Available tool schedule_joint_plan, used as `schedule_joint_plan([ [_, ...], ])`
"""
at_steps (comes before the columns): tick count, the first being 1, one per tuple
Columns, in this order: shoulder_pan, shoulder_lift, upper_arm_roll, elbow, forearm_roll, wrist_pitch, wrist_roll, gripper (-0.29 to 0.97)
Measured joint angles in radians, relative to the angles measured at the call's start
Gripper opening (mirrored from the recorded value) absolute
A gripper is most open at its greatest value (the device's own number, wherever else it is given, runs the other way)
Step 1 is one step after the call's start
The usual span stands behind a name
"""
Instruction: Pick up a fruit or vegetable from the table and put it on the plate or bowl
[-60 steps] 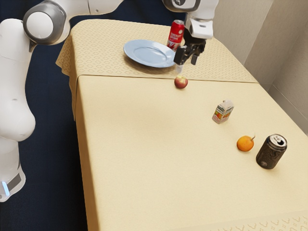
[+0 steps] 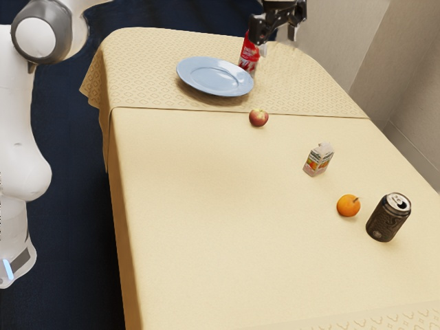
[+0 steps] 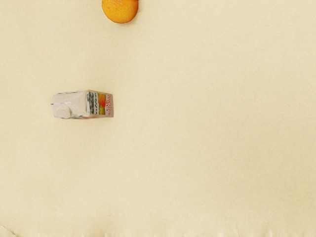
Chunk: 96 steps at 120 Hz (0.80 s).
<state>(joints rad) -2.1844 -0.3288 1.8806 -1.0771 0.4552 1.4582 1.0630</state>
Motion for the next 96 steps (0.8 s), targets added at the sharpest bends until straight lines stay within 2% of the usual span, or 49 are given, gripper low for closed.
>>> schedule_joint_plan([
  [5,0.066,0.137,-0.034,0.094,0.003,-0.030,0.013,0.68],
  [10,0.098,0.216,-0.084,0.159,-0.032,-0.068,0.023,0.68],
  [19,0.094,0.228,-0.148,0.177,-0.180,-0.116,0.037,0.68],
  [29,0.142,0.223,-0.161,-0.001,-0.274,-0.097,0.047,0.68],
  [37,0.192,0.210,-0.163,-0.201,-0.315,-0.007,0.055,0.68],
  [45,0.211,0.134,-0.152,-0.344,-0.341,0.103,0.059,0.68],
  [53,0.171,0.032,-0.118,-0.430,-0.354,0.205,0.063,0.68],
  [60,0.063,-0.035,-0.016,-0.453,-0.363,0.279,0.067,0.68],
  [69,-0.016,-0.135,0.042,-0.461,-0.366,0.370,0.070,0.68],
  [96,-0.192,-0.189,0.173,-0.435,-0.365,0.618,0.072,0.68],
])
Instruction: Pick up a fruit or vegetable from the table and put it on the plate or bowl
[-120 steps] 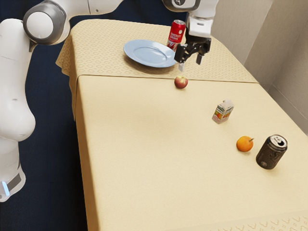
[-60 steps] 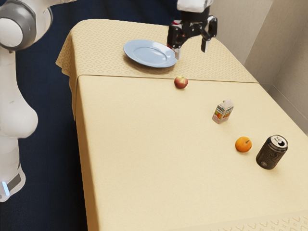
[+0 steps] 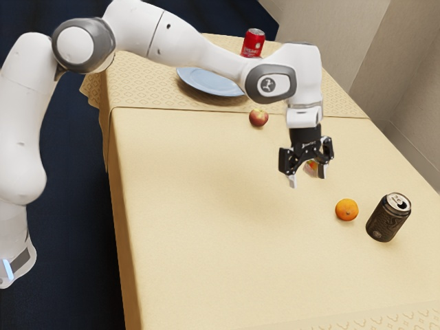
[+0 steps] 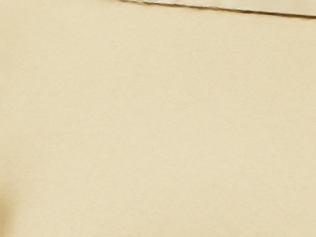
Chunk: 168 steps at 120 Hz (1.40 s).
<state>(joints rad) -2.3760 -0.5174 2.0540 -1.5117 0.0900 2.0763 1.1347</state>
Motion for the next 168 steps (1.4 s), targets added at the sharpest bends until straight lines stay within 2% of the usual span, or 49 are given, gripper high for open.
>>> schedule_joint_plan([
  [28,-0.150,-0.050,0.023,0.008,0.000,0.133,-0.017,0.68],
  [67,-0.132,-0.053,0.110,0.080,0.078,0.232,-0.064,0.68],
  [85,-0.283,-0.089,0.222,0.113,0.085,0.254,-0.086,0.68],
  [103,-0.379,-0.156,0.319,0.173,0.106,0.298,-0.105,0.68],
  [122,-0.398,-0.197,0.340,0.227,0.154,0.330,-0.124,0.68],
  [148,-0.415,-0.222,0.342,0.232,0.179,0.354,-0.143,0.68],
  [168,-0.410,-0.225,0.379,0.233,0.211,0.366,-0.153,0.68],
])
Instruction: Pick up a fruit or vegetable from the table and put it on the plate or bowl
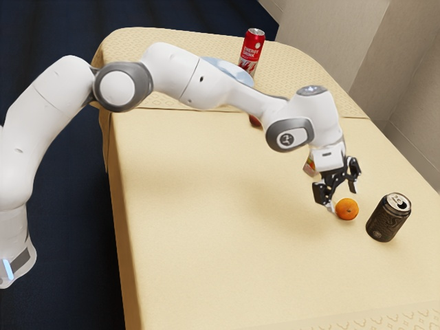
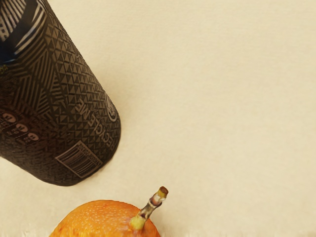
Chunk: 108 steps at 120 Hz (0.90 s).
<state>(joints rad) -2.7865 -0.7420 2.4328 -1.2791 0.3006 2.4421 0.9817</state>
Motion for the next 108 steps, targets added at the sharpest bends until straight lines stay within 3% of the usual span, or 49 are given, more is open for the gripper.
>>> schedule_joint_plan([
  [70,-0.063,-0.054,0.034,0.036,0.021,0.037,-0.026,0.68],
  [108,-0.052,-0.056,0.073,0.037,0.023,0.054,-0.031,0.68],
])
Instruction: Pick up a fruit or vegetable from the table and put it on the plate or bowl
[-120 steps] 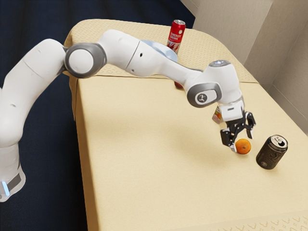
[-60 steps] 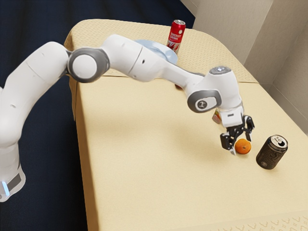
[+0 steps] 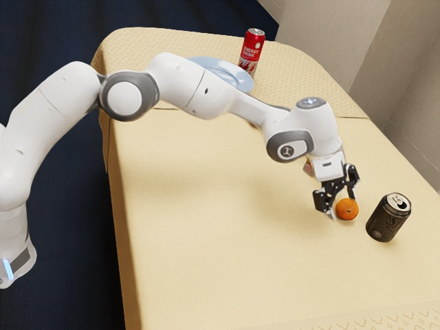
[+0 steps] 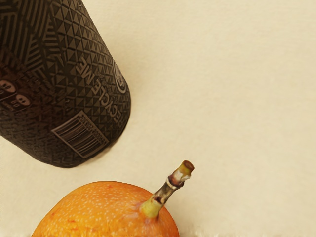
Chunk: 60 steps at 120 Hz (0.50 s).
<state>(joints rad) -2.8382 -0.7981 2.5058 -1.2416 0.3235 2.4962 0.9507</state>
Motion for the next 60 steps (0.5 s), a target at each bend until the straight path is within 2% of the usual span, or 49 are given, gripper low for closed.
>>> schedule_joint_plan([
  [60,-0.026,-0.028,0.013,0.035,0.001,0.017,-0.005,0.68],
])
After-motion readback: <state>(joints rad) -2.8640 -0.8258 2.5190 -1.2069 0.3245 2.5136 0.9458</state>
